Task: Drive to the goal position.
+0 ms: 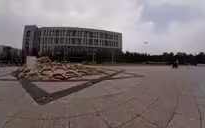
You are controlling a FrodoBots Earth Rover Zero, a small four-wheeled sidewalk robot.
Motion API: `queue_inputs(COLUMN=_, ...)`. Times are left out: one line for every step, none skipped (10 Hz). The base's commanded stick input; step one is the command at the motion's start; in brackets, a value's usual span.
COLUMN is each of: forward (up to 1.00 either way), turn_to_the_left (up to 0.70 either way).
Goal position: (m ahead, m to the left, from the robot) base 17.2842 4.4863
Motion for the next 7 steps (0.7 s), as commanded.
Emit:
queue_inputs(forward=0.70, turn_to_the_left=-0.13)
queue_inputs(forward=0.70, turn_to_the_left=-0.13)
queue_inputs(forward=0.70, turn_to_the_left=-0.13)
queue_inputs(forward=0.70, turn_to_the_left=-0.13)
queue_inputs(forward=0.70, turn_to_the_left=-0.13)
queue_inputs(forward=0.70, turn_to_the_left=-0.13)
queue_inputs(forward=0.70, turn_to_the_left=-0.13)
